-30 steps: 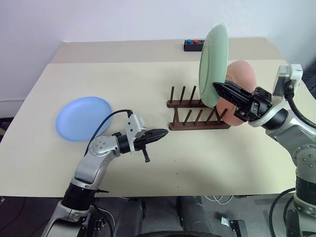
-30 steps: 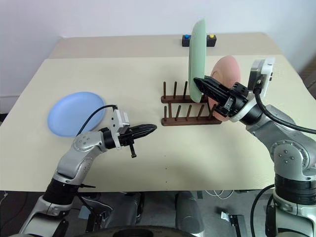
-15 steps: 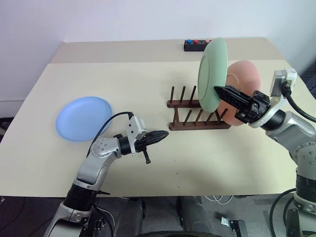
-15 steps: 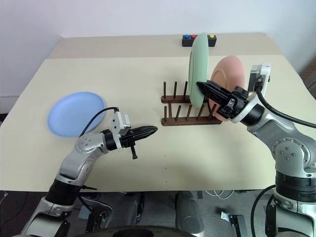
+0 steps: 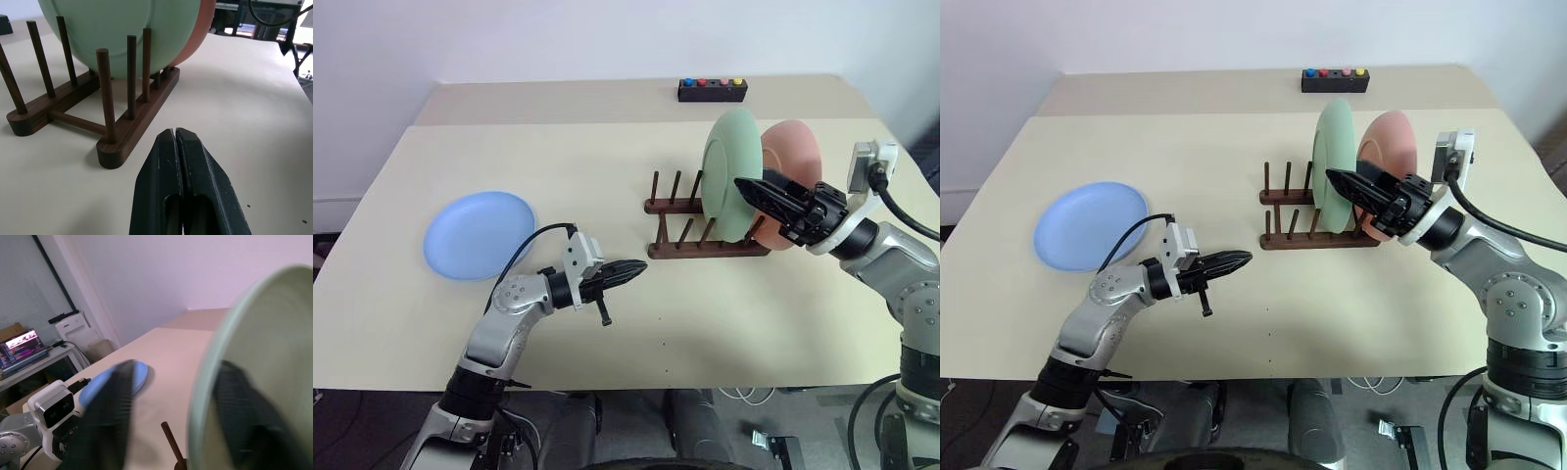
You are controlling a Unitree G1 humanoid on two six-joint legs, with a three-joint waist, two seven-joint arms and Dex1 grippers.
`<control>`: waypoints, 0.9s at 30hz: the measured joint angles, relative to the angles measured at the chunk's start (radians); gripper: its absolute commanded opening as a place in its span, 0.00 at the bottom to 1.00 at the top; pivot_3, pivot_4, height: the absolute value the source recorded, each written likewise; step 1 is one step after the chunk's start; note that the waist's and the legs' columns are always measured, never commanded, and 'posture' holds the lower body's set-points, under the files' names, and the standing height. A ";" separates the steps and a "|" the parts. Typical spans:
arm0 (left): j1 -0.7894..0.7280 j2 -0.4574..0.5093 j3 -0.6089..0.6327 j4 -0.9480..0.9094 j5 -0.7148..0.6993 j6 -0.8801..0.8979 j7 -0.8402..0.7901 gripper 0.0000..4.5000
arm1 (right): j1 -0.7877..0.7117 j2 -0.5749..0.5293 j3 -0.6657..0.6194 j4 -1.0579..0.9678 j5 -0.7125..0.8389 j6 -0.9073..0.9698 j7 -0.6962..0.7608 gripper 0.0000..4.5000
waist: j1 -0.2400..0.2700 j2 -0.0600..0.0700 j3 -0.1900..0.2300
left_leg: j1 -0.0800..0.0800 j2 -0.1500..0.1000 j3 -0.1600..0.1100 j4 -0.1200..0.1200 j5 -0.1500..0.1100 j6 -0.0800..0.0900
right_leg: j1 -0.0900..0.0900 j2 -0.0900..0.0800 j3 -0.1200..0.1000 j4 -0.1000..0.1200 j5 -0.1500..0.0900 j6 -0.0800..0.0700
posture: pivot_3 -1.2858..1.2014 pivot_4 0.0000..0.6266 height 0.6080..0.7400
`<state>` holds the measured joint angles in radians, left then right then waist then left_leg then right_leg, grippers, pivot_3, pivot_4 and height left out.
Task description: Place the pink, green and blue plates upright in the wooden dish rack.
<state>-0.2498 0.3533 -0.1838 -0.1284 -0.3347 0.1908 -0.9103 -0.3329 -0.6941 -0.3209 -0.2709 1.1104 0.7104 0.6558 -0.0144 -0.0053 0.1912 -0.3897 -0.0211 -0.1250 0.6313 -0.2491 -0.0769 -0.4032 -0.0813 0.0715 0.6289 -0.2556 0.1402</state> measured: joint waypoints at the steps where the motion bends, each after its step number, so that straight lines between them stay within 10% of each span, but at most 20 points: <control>1: 0.000 0.000 0.000 0.000 0.000 0.001 0.001 0.00 | 0.000 0.000 0.000 0.000 -0.007 -0.002 -0.001 0.97 | 0.000 0.000 0.000 | 0.000 0.000 0.000 0.000 0.000 0.000 | 0.000 0.000 0.000 0.000 0.000 0.000 | 0.52 0.24 1.00; 27: -0.021 -0.002 -0.001 0.000 -0.001 0.021 0.007 0.00 | -0.066 -0.065 0.004 -0.096 -0.243 -0.095 0.004 0.99 | 0.000 0.000 0.000 | 0.000 0.000 0.000 0.000 0.000 0.000 | -0.001 0.000 0.000 0.000 0.000 0.000 | 0.52 0.24 1.00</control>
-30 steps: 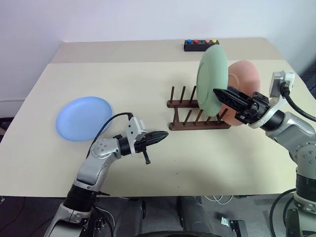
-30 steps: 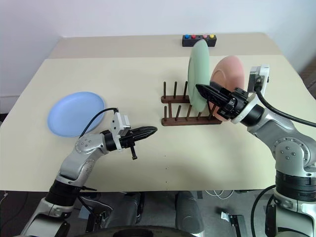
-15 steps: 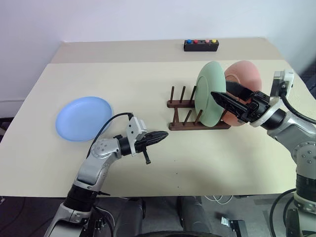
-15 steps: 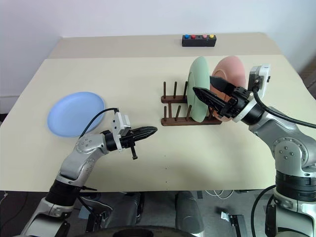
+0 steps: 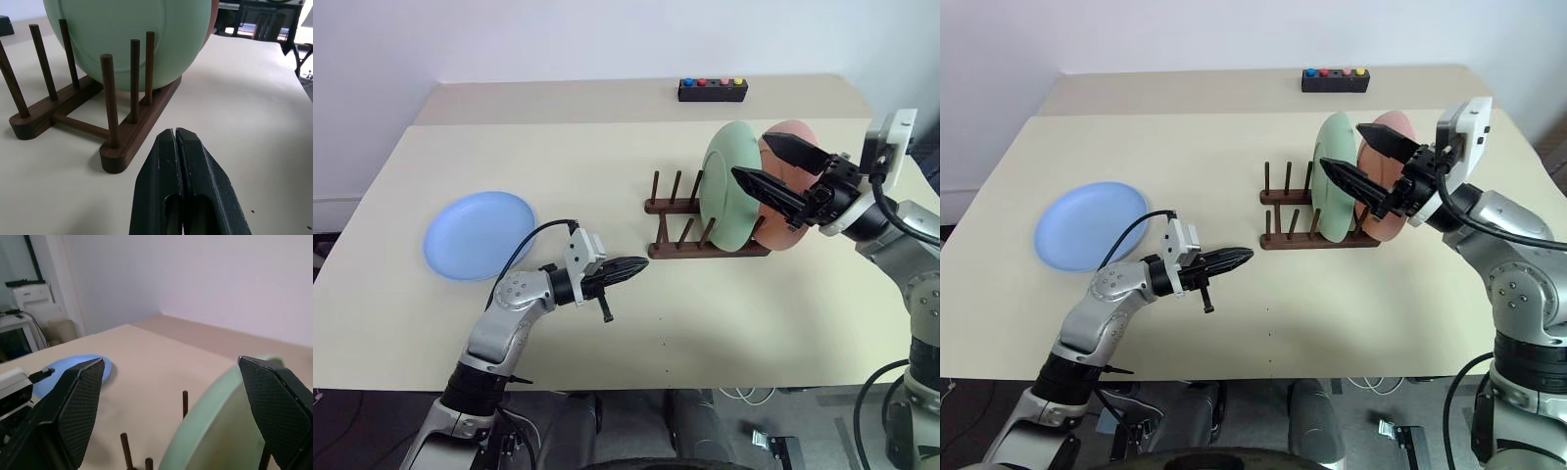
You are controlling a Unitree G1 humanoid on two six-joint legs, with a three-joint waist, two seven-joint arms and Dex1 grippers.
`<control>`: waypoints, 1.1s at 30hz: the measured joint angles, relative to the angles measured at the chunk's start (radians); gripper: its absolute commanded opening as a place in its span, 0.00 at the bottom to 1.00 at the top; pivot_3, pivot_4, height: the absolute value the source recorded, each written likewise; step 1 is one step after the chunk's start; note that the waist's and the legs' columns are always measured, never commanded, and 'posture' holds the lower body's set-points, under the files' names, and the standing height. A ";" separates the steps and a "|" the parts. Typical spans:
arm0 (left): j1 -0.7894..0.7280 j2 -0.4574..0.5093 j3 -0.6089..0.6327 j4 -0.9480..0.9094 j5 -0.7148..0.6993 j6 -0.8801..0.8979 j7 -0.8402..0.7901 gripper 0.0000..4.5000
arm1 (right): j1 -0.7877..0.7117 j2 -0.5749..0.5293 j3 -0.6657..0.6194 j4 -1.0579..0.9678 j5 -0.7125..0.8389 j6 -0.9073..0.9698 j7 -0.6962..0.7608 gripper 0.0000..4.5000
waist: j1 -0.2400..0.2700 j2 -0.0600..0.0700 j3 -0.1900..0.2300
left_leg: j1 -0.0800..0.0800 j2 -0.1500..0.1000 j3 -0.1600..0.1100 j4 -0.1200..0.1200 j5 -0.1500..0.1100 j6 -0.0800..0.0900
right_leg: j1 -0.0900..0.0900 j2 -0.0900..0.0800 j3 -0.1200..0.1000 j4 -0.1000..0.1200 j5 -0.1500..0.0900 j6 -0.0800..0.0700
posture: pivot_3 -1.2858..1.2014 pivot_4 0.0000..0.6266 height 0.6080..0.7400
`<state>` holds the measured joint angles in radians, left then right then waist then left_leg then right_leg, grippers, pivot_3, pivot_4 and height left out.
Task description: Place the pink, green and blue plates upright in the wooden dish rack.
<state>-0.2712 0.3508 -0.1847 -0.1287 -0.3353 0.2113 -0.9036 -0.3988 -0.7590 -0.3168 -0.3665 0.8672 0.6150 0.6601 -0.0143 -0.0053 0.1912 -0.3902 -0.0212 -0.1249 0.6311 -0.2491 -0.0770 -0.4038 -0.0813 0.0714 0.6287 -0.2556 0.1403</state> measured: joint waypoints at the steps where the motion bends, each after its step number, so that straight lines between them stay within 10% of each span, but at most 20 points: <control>1: 0.000 0.000 0.000 0.000 0.000 0.000 0.000 0.00 | -0.008 -0.010 0.000 -0.005 -0.022 -0.014 0.004 0.99 | 0.000 0.000 0.000 | 0.000 0.000 0.000 0.000 0.000 0.000 | 0.000 0.000 0.000 0.000 0.000 0.000 | 0.52 0.24 1.00; 6: -0.005 0.022 0.016 0.004 0.000 -0.001 0.011 0.00 | -0.055 -0.050 0.000 -0.029 -0.111 -0.085 0.022 0.99 | -0.002 0.000 0.000 | 0.000 0.000 0.000 0.000 0.000 0.000 | -0.001 0.000 0.000 0.000 0.000 0.000 | 0.52 0.24 1.00; 9: -0.035 0.051 0.099 0.026 -0.018 0.020 0.046 0.19 | -0.085 -0.083 0.014 -0.092 -0.136 -0.113 0.055 1.00 | -0.002 0.000 0.000 | 0.000 0.000 0.000 -0.001 0.000 0.000 | -0.001 0.000 0.000 0.000 0.000 0.000 | 0.52 0.24 1.00; 16: -0.104 0.141 0.291 0.137 -0.023 0.077 0.180 0.99 | -0.068 -0.074 0.273 -0.182 -0.341 -0.196 0.112 1.00 | -0.006 -0.002 0.001 | -0.001 0.000 0.000 -0.001 0.000 0.000 | -0.002 0.000 0.000 0.001 0.000 0.000 | 0.52 0.24 1.00; 33: -0.287 0.396 0.543 0.338 0.056 0.618 0.559 0.99 | -0.095 0.076 0.541 -0.060 -0.669 -0.390 0.156 1.00 | -0.006 -0.009 0.006 | -0.001 0.000 -0.002 -0.001 0.000 0.000 | -0.003 0.000 -0.002 0.002 0.000 0.000 | 0.52 0.24 1.00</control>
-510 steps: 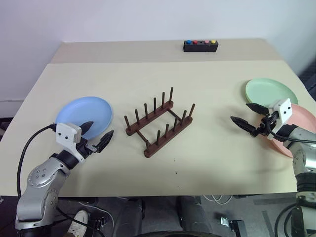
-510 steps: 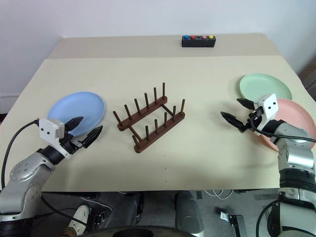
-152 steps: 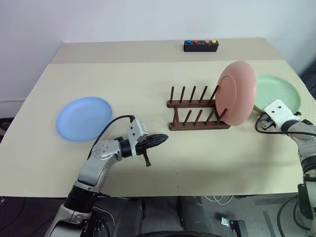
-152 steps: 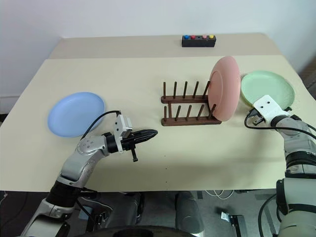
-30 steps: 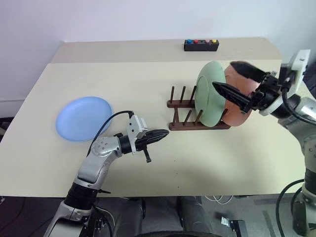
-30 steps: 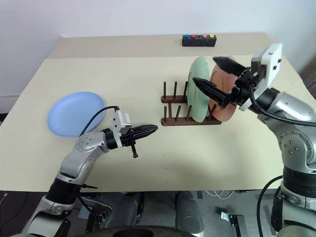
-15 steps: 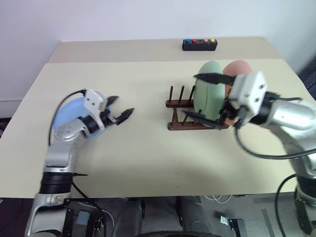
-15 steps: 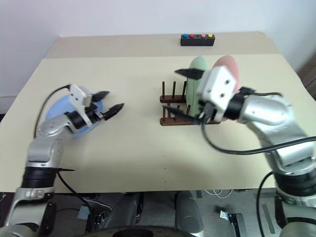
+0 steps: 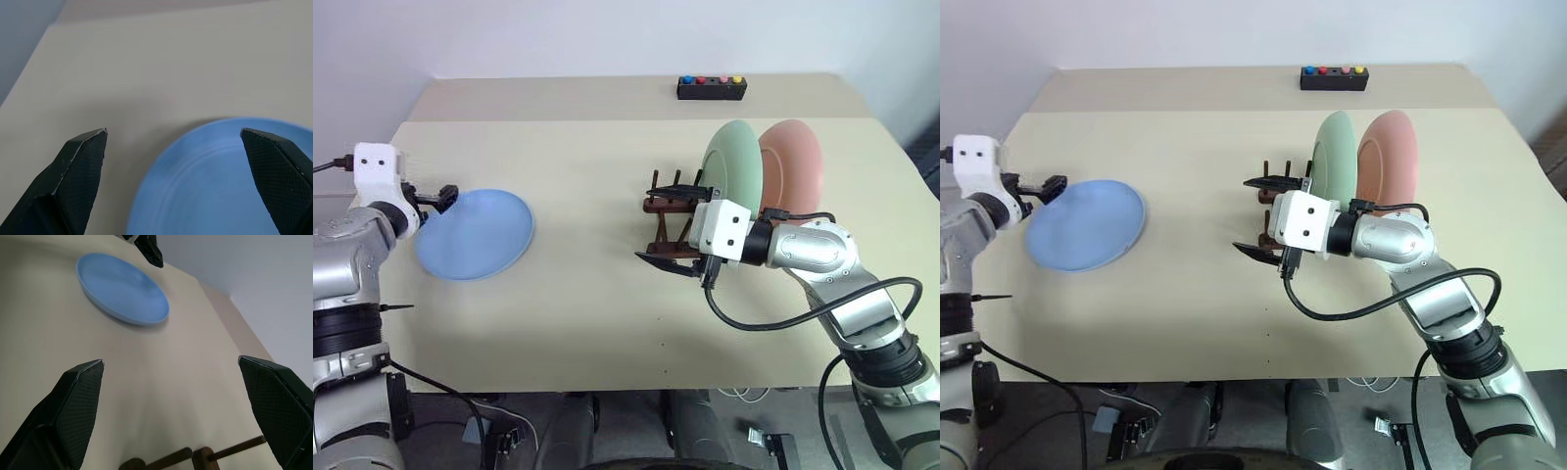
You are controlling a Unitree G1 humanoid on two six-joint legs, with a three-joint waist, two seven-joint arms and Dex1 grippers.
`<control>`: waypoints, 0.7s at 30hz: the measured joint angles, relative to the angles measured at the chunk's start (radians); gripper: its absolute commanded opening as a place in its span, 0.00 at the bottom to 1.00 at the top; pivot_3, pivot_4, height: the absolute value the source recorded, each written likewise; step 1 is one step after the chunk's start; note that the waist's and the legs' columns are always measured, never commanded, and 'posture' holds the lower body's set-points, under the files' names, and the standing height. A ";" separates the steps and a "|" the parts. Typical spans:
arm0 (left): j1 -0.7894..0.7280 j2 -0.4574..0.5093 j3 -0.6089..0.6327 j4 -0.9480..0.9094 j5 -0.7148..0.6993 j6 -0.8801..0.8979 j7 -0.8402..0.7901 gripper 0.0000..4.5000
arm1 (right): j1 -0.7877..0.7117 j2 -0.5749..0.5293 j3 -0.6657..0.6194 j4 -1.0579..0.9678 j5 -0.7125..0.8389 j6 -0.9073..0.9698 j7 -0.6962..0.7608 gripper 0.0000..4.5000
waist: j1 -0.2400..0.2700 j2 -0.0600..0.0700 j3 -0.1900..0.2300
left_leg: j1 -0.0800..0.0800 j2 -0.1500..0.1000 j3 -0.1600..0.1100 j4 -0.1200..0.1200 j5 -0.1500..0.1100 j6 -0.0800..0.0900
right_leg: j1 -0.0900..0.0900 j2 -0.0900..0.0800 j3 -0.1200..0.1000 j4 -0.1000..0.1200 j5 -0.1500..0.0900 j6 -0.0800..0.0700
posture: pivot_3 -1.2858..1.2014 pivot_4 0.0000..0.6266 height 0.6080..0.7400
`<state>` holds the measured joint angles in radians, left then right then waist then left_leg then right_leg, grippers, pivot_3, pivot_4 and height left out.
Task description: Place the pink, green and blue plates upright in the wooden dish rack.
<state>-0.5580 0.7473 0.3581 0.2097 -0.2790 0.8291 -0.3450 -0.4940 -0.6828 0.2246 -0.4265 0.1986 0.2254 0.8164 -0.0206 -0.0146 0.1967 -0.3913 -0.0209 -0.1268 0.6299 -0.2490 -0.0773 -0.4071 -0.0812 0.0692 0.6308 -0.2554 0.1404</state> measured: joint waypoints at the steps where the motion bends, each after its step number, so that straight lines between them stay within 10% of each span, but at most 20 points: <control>1: -0.004 0.007 0.000 0.026 0.005 0.035 0.008 0.99 | 0.000 0.003 0.000 0.000 -0.002 -0.003 0.001 1.00 | 0.000 0.000 0.000 | 0.000 0.000 0.000 0.000 0.000 0.000 | 0.000 0.000 0.000 0.000 0.000 0.000 | 0.52 0.24 1.00; 9: -0.007 0.039 -0.057 0.143 0.022 0.179 -0.003 0.99 | 0.012 0.016 -0.003 -0.003 -0.019 -0.006 0.002 1.00 | 0.000 -0.002 0.000 | 0.000 0.000 0.000 0.000 0.000 0.000 | 0.000 0.000 0.000 0.000 0.000 0.000 | 0.52 0.24 1.00; 12: -0.012 0.039 -0.061 0.143 0.022 0.194 -0.013 0.82 | 0.020 0.023 -0.006 -0.003 -0.019 0.000 -0.001 1.00 | 0.001 -0.002 0.000 | 0.000 0.000 0.000 0.000 0.000 0.000 | 0.000 0.000 0.000 0.000 0.000 0.000 | 0.52 0.24 1.00; 19: -0.009 0.028 -0.050 0.123 0.020 0.176 -0.009 0.03 | 0.052 0.078 -0.063 -0.019 0.014 0.039 -0.043 1.00 | 0.001 -0.002 -0.001 | 0.000 0.000 0.000 0.000 0.000 0.000 | 0.000 0.000 0.000 0.001 0.000 0.000 | 0.52 0.24 1.00; 21: -0.004 0.015 -0.034 0.090 0.008 0.155 -0.013 0.01 | 0.055 0.084 -0.072 -0.035 0.023 0.052 -0.050 1.00 | 0.004 -0.002 -0.001 | 0.000 0.000 0.000 0.001 0.000 -0.001 | 0.000 0.000 0.000 0.001 0.000 -0.001 | 0.52 0.24 1.00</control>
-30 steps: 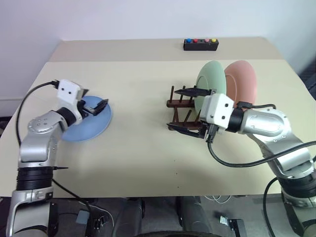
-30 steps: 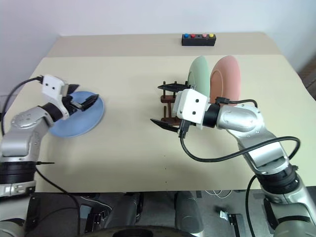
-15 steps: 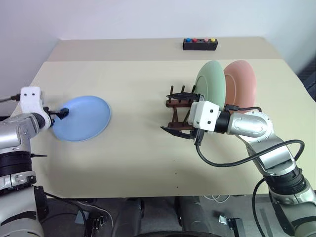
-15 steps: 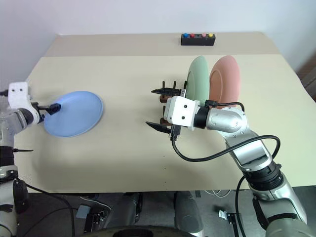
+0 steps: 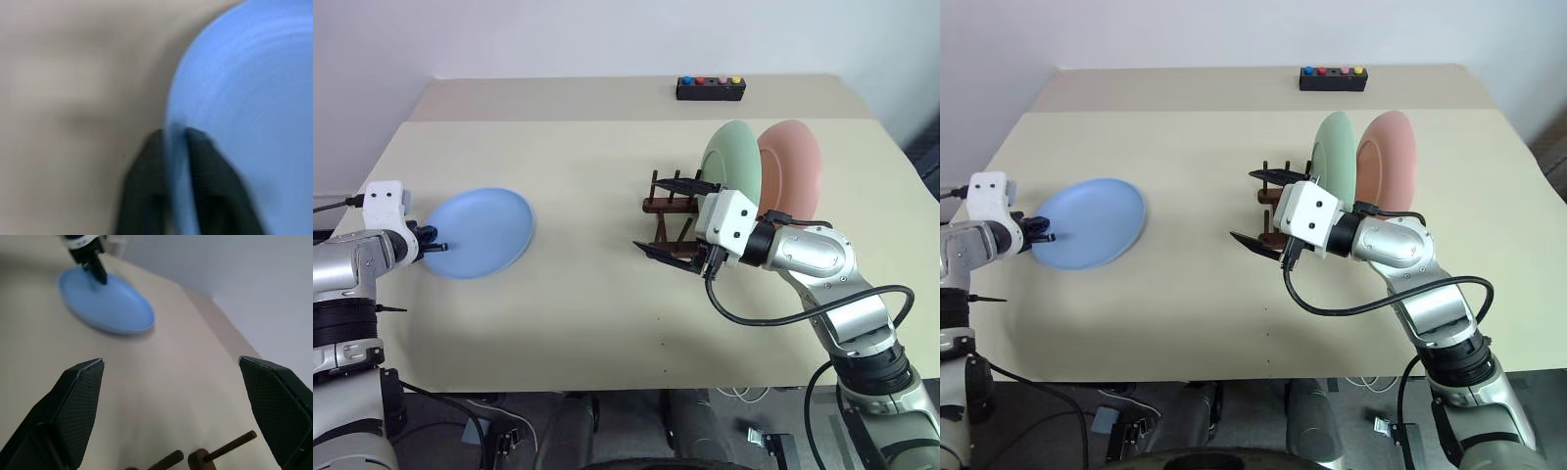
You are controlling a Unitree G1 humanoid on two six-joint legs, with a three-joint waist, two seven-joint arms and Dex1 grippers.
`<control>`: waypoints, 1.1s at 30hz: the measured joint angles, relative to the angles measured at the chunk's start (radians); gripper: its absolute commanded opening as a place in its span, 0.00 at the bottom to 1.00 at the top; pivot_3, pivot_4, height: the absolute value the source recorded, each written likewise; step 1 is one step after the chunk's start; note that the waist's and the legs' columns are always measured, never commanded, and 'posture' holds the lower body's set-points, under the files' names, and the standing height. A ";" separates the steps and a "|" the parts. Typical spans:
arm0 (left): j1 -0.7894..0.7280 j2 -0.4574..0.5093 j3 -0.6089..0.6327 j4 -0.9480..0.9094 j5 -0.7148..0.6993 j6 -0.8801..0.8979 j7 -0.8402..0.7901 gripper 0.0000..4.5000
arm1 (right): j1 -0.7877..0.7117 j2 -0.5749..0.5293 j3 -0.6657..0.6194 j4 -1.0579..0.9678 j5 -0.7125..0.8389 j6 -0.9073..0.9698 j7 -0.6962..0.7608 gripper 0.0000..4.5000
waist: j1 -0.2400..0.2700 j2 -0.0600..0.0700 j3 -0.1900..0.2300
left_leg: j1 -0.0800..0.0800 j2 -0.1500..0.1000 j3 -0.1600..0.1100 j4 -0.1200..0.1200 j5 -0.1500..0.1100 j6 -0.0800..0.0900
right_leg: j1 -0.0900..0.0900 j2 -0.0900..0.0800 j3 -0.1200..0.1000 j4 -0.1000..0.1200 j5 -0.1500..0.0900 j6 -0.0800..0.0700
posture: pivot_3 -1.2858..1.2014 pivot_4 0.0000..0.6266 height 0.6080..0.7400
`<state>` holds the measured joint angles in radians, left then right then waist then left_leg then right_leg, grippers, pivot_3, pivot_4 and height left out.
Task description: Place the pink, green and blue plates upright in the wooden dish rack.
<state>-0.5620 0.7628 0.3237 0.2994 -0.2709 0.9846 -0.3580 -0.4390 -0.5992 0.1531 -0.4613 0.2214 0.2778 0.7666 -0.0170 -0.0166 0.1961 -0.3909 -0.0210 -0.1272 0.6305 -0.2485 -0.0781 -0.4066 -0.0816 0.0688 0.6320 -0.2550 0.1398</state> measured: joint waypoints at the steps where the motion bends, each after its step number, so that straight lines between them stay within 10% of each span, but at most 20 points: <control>1: 0.005 -0.007 0.007 -0.009 -0.001 -0.008 0.003 0.01 | 0.000 0.001 -0.001 -0.010 0.000 -0.002 0.000 1.00 | 0.001 0.000 0.000 | 0.000 0.000 0.000 0.000 0.000 0.000 | 0.000 0.000 0.000 0.000 0.000 0.000 | 0.52 0.24 1.00; 12: -0.077 -0.211 0.122 -0.131 -0.064 -0.124 0.144 0.01 | -0.042 0.009 0.031 0.004 -0.103 0.021 -0.065 1.00 | 0.002 -0.002 0.000 | 0.000 0.000 -0.001 0.001 0.001 -0.001 | 0.000 0.000 -0.001 0.000 0.000 0.000 | 0.52 0.24 1.00; 33: -0.180 -0.474 -0.120 -0.517 -0.036 -0.384 0.243 0.01 | -0.240 0.095 0.232 0.262 -0.614 -0.226 -0.172 1.00 | -0.004 -0.002 0.000 | -0.001 0.000 0.000 0.000 0.001 -0.002 | -0.001 0.000 0.000 -0.001 0.001 -0.001 | 0.52 0.24 1.00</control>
<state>-0.7420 0.2891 0.2037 -0.2178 -0.3072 0.6010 -0.1147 -0.6793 -0.5045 0.3850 -0.1991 -0.3930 0.0520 0.5947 -0.0208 -0.0189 0.1958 -0.3920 -0.0212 -0.1275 0.6306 -0.2474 -0.0801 -0.4077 -0.0814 0.0684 0.6312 -0.2542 0.1393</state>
